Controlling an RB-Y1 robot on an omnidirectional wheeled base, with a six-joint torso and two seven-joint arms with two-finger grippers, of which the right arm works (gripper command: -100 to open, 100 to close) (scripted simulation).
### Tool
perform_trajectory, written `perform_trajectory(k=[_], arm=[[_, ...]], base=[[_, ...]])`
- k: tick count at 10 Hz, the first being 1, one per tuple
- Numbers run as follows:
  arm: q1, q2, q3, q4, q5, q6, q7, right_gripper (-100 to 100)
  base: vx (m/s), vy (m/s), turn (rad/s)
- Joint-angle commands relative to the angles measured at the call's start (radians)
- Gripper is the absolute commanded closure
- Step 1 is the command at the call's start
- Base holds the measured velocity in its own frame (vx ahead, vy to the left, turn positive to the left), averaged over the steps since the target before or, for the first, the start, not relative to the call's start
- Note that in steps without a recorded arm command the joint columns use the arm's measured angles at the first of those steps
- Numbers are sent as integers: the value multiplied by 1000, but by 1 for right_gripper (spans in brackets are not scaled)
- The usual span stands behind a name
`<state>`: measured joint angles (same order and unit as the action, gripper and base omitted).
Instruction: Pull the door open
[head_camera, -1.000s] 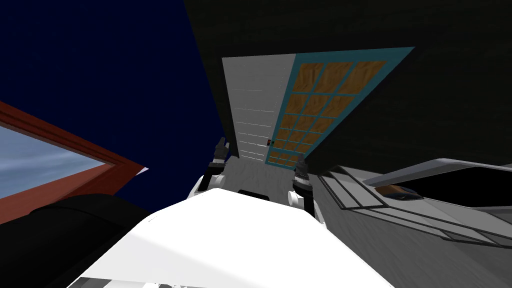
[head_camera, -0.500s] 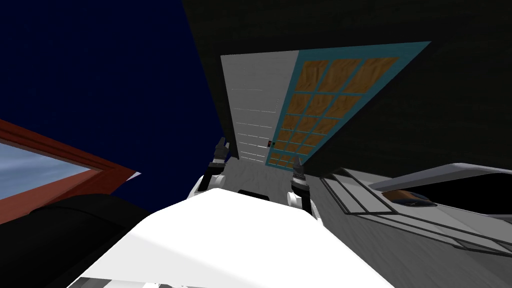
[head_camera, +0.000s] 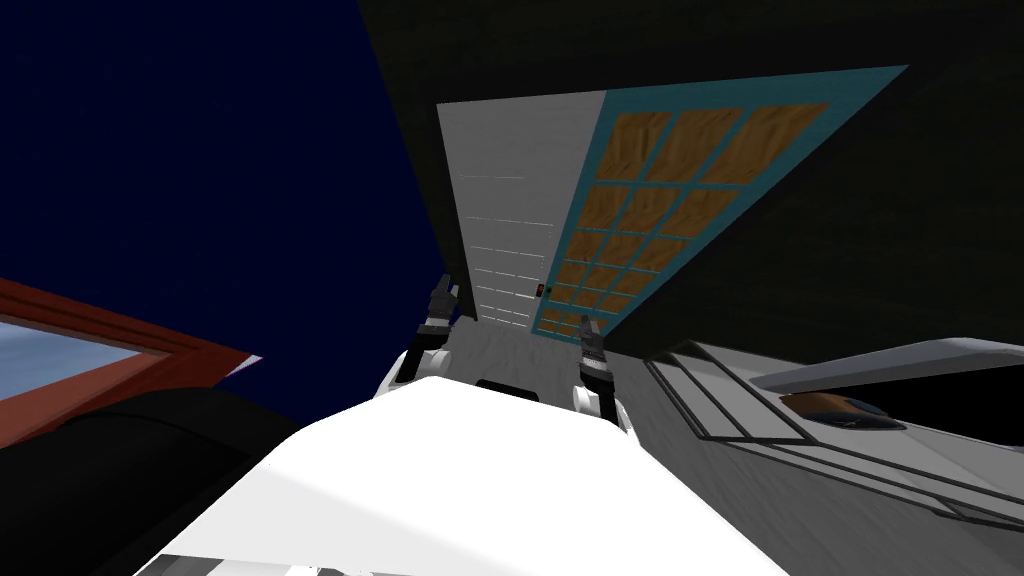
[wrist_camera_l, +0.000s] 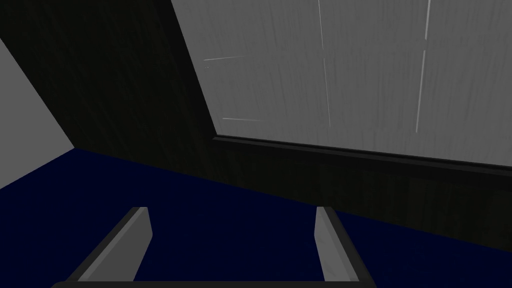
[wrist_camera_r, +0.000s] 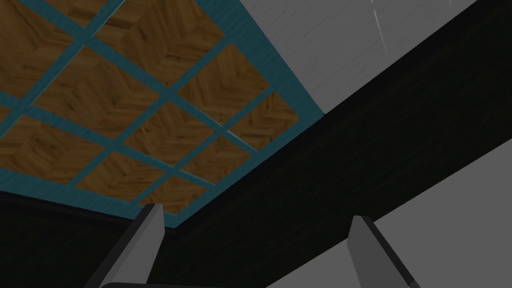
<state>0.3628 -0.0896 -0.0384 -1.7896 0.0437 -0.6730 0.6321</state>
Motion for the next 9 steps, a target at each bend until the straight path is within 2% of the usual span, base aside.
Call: perform_trajectory(k=[1,9], arm=[[-3,0,-1,35,3,-6,38,-100],[-38,-7,-15,221,14,-34,207,-100]], base=[[100,8,7],[101,17,7]])
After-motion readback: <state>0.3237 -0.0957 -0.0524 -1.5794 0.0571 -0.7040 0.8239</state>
